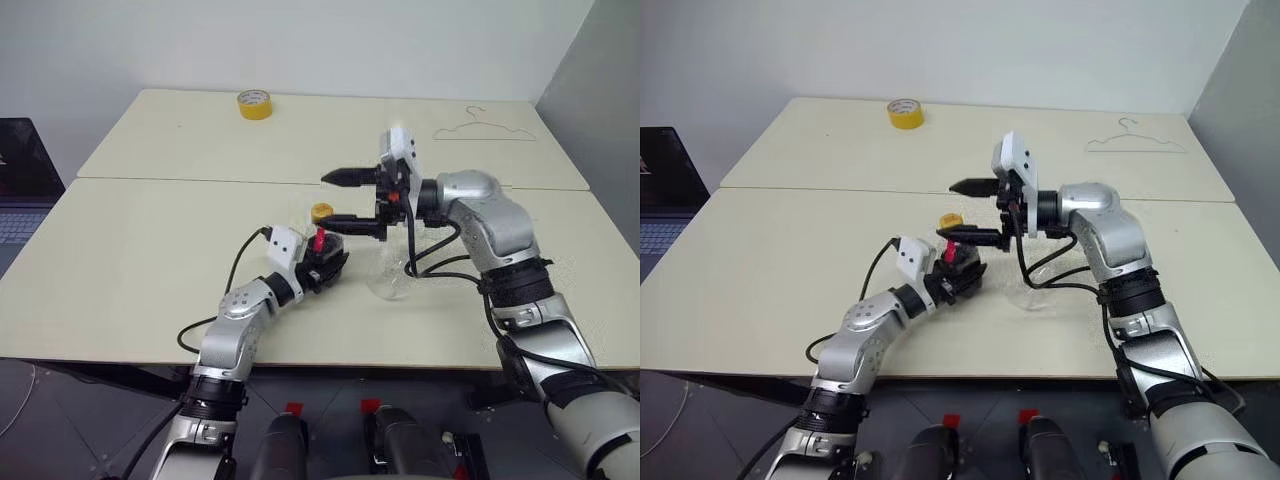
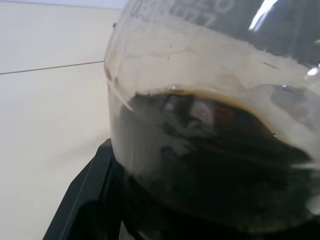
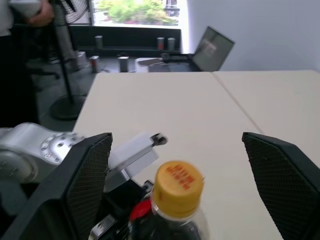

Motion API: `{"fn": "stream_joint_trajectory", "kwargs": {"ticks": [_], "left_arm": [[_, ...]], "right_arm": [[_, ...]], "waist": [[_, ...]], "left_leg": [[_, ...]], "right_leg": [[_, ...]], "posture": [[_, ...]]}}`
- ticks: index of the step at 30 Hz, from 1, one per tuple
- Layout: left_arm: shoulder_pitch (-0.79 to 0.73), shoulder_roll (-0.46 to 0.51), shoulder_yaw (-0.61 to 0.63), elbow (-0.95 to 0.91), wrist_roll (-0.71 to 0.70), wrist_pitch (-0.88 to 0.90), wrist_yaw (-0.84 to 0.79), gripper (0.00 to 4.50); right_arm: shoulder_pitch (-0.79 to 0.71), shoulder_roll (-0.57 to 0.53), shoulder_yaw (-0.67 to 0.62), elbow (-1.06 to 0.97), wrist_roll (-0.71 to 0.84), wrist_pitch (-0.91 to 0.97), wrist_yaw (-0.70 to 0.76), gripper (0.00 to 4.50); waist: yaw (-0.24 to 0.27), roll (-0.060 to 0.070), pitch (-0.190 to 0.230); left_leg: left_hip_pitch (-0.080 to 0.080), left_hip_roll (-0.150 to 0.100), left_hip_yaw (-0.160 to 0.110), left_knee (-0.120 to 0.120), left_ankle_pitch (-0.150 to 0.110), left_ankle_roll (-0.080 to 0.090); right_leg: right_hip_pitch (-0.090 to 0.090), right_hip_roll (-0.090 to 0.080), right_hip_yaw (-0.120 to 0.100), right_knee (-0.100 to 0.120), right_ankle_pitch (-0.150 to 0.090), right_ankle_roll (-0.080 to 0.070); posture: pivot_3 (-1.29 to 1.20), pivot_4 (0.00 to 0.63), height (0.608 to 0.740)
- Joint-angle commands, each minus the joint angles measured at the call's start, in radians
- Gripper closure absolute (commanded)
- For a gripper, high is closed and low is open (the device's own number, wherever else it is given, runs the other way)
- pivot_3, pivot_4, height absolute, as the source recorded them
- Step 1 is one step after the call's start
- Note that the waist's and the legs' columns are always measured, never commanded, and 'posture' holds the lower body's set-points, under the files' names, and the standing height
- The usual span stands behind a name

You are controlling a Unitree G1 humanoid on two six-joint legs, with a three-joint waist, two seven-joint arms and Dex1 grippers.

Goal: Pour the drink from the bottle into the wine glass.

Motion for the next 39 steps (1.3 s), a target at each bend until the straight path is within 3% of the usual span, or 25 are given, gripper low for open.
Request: {"fn": "stream_joint_trajectory", "kwargs": {"ticks": [1,8,14,30,38,39], "left_arm": [[-0.002,0.001,-0.006,0.050,0.055,-0.029,0.056,1.72],[-0.047,-0.031,0.005,0.120,0.111,-0.093,0.192,1.72],[-0.072,-0.062,-0.008,0.156,0.147,-0.129,0.260,1.72],[-0.086,-0.068,0.003,0.197,0.182,-0.177,0.350,1.72],[-0.078,-0.081,-0.004,0.186,0.185,-0.176,0.355,1.72],[-0.077,-0.082,-0.005,0.185,0.185,-0.175,0.355,1.72]], "right_arm": [[0.031,0.017,-0.049,-0.180,0.051,0.148,-0.149,0.03],[0.115,0.061,-0.051,-0.406,0.054,0.368,-0.397,0.03],[0.120,0.152,-0.025,-0.418,-0.057,0.377,-0.636,0.03],[0.118,0.359,-0.002,-0.395,-0.081,0.459,-0.872,0.03],[0.104,0.384,0.006,-0.343,-0.103,0.433,-0.910,0.03],[0.106,0.384,0.007,-0.341,-0.106,0.432,-0.911,0.19]], "waist": [[-0.001,0.000,0.000],[-0.004,0.000,0.000],[-0.005,0.000,0.000],[-0.010,0.000,0.000],[-0.010,0.000,0.000],[-0.010,0.000,0.000]], "left_leg": [[0.000,0.000,0.000,0.000,0.000,0.000],[0.000,0.000,0.001,0.000,0.000,0.000],[0.000,0.001,0.001,0.000,0.000,0.000],[0.000,0.001,0.001,-0.005,0.000,0.000],[-0.001,0.001,0.002,-0.008,0.000,0.000],[-0.001,0.001,0.002,-0.009,0.000,0.000]], "right_leg": [[0.000,0.000,0.000,0.000,0.000,0.000],[0.000,0.000,0.001,0.000,0.000,0.000],[-0.001,0.001,0.001,0.001,0.000,0.000],[-0.003,0.002,0.001,-0.001,0.000,0.000],[-0.003,0.001,0.001,-0.004,0.000,0.000],[-0.003,0.001,0.001,-0.005,0.000,0.000]], "posture": [[0.00,0.150,0.740],[0.00,0.150,0.740],[0.00,0.150,0.740],[0.00,0.150,0.740],[0.00,0.150,0.740],[0.00,0.150,0.740]]}}
